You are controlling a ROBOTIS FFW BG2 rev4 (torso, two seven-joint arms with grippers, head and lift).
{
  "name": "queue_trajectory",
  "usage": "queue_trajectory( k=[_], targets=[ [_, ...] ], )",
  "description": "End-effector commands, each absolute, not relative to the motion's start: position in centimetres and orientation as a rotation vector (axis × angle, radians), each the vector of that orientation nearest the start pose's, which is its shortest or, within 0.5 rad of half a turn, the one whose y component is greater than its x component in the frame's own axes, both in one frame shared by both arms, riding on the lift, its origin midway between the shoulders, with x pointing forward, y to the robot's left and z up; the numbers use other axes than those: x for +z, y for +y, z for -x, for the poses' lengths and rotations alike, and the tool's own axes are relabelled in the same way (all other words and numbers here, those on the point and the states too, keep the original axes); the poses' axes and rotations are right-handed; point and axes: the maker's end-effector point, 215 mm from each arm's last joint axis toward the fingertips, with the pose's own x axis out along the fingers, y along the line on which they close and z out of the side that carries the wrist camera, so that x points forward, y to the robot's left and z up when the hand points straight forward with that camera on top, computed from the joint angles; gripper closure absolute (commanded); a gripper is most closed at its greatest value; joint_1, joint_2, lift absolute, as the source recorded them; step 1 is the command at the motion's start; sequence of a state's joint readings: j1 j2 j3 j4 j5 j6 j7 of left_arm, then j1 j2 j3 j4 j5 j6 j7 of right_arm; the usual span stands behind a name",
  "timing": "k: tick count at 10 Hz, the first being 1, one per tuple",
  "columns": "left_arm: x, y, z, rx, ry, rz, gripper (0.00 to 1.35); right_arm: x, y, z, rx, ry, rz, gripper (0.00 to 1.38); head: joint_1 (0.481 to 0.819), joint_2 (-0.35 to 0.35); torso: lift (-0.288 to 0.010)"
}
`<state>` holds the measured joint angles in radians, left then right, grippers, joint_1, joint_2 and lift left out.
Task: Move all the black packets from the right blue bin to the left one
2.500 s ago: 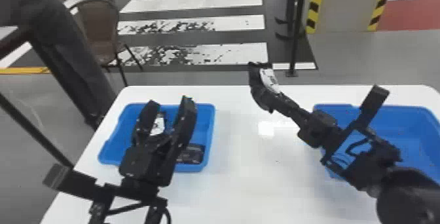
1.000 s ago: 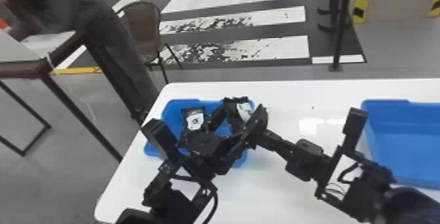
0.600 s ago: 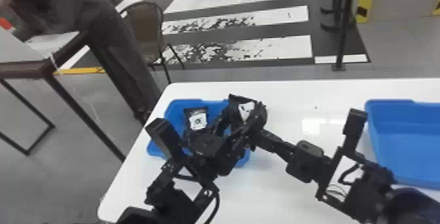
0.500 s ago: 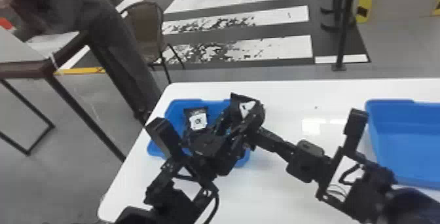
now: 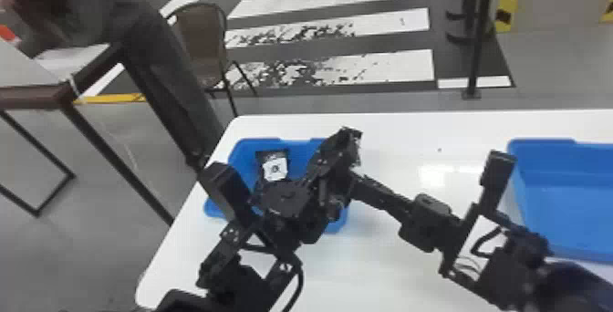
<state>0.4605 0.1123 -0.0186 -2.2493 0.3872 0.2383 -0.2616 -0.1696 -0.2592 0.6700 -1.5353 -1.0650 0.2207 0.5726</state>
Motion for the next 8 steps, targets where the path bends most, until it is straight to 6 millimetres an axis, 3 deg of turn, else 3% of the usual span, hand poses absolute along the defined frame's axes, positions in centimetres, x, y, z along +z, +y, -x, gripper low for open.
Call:
queue_trajectory(
  k=[1,2,3,4,5,7,8],
  targets=[
    [-25.3,14.4,-44.3,-0.409,-0.027,0.287,1.22,-31.9,11.5,-43.1,1.194,0.309,-0.806,1.14,0.695,0.323,-0.140],
    [-24.9,14.5,-44.3,-0.407,-0.041,0.290,1.22,-31.8,11.5,-43.2,1.189,0.311,-0.820,1.09,0.695,0.323,-0.140],
    [-24.8,14.7,-44.2,-0.402,-0.049,0.293,1.22,-31.9,11.8,-42.7,1.205,0.348,-0.835,0.72,0.695,0.323,-0.140],
    [-24.6,14.9,-44.1,-0.398,-0.057,0.296,1.22,-31.9,11.2,-43.2,1.193,0.336,-0.827,0.14,0.695,0.326,-0.140],
    [-24.6,15.1,-44.1,-0.391,-0.058,0.295,1.22,-31.8,10.6,-43.7,1.180,0.329,-0.829,0.00,0.695,0.327,-0.140],
    [-24.5,16.0,-44.3,-0.368,-0.064,0.283,1.22,-32.1,10.4,-43.7,1.169,0.333,-0.840,0.00,0.695,0.321,-0.140],
    [-24.3,17.5,-44.6,-0.332,-0.075,0.254,1.22,-32.6,10.4,-43.4,1.162,0.344,-0.859,0.00,0.695,0.322,-0.140]
  ],
)
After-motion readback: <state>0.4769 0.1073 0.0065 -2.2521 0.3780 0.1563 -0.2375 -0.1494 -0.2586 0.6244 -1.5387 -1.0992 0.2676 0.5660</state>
